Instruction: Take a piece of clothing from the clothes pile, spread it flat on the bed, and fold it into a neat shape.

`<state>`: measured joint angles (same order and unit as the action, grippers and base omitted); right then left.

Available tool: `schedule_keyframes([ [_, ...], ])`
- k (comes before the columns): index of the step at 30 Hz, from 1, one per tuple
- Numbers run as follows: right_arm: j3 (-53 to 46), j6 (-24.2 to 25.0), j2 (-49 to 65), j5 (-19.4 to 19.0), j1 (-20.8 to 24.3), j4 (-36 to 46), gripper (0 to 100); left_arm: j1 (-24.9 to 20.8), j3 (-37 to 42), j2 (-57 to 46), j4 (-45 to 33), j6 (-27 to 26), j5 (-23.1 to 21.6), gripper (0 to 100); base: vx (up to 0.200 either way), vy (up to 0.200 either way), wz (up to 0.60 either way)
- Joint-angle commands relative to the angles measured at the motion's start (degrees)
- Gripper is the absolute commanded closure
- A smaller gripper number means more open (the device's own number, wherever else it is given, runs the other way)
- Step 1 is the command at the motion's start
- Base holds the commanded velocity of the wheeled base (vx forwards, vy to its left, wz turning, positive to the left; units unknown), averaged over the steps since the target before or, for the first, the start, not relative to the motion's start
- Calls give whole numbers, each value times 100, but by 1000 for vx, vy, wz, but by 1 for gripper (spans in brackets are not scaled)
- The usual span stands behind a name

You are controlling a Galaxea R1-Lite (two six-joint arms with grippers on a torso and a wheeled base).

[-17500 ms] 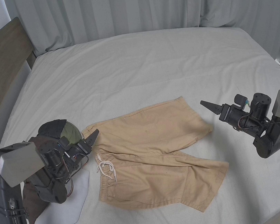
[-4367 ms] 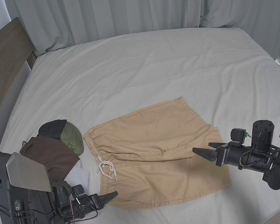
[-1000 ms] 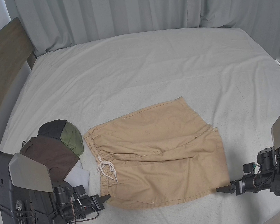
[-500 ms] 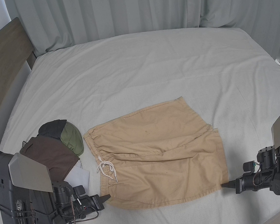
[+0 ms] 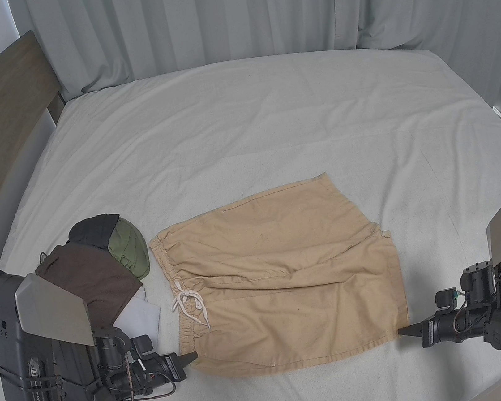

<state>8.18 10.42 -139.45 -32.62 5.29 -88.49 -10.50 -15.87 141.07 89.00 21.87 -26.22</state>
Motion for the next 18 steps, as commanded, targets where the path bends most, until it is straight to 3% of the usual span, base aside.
schedule_keyframes([
  [1,-115,-40,102,10,16,-1,100,21,172,-1,3,-139,-41,100,0,0,0],
  [18,-598,-418,322,-25,33,7,100,83,735,-44,12,-394,-32,100,0,0,0],
])
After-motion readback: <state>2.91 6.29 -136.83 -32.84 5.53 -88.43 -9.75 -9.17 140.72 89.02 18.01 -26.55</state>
